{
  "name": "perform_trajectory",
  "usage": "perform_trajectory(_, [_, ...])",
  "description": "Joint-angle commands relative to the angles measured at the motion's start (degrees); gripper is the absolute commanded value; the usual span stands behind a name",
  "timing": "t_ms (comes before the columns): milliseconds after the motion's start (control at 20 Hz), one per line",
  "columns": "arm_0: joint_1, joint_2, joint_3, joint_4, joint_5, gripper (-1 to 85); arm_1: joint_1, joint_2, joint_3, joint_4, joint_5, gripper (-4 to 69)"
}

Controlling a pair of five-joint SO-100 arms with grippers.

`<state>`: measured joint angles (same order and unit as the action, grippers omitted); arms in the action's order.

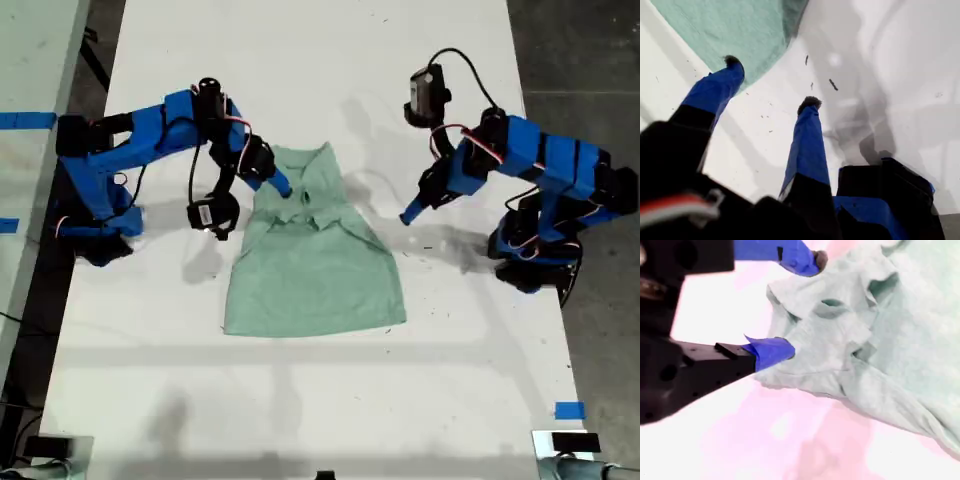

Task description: Fold tshirt

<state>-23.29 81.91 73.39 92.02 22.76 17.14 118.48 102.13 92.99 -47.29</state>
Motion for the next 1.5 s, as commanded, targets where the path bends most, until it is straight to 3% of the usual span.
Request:
perform_trajectory(0, [4.48,12.66,13.27,-6.15,-5.71,22.4,-3.96,3.08,-4.39,-0.09,3.08,25.6])
perform_trajectory(350, [13.01,22.76,29.79,-12.39,-18.46,23.0,-14.06,0.00,2.37,-10.46,17.49,23.2])
perform_trajectory(700, [15.47,25.31,34.28,-15.03,-20.57,22.9,-21.53,-3.96,13.27,-21.80,30.76,24.6])
perform_trajectory(1100, [16.08,28.48,38.50,-16.79,-20.39,22.7,-25.22,-4.57,31.73,-41.84,37.44,24.2])
perform_trajectory(1450, [16.79,28.65,38.50,-17.58,-20.57,22.4,-25.93,-12.66,33.75,-51.33,38.41,22.5])
